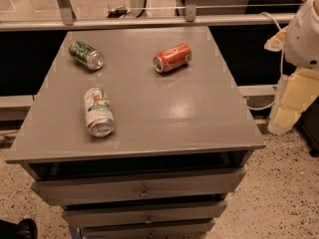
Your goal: Pick coke can
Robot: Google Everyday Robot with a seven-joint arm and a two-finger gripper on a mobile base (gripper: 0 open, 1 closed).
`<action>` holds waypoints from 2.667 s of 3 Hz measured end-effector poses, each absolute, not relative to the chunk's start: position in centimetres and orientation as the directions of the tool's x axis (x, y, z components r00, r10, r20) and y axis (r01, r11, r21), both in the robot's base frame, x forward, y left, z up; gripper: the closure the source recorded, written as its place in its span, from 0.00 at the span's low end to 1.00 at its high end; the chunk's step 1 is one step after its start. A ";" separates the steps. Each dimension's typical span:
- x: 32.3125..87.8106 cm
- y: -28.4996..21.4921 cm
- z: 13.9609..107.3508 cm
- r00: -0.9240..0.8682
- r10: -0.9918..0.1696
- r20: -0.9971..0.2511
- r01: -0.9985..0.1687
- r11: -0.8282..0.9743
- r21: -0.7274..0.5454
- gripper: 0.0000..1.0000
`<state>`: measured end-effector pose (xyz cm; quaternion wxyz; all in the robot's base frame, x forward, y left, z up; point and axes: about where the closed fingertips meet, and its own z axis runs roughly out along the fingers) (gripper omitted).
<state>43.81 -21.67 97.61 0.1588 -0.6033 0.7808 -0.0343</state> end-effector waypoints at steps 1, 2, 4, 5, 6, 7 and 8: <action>43.8 -21.7 97.6 -0.222 -0.953 -0.207 -0.931 0.270 -0.245 0.00; 45.7 -21.8 97.0 -0.202 -0.949 -0.243 -0.924 0.267 -0.273 0.00; 57.4 -21.7 94.6 -0.100 -0.920 -0.379 -0.911 0.238 -0.338 0.00; 63.3 -20.0 93.6 -0.063 -0.885 -0.461 -0.914 0.237 -0.329 0.00; 68.7 -16.6 92.6 -0.022 -0.834 -0.552 -0.923 0.229 -0.310 0.00; 72.4 -12.8 91.5 0.011 -0.786 -0.619 -0.935 0.212 -0.285 0.00; 74.3 -9.9 90.7 0.038 -0.776 -0.630 -0.938 0.189 -0.289 0.00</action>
Offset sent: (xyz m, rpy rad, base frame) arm 0.0666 -0.0052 -0.0274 0.1069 -0.1175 0.0414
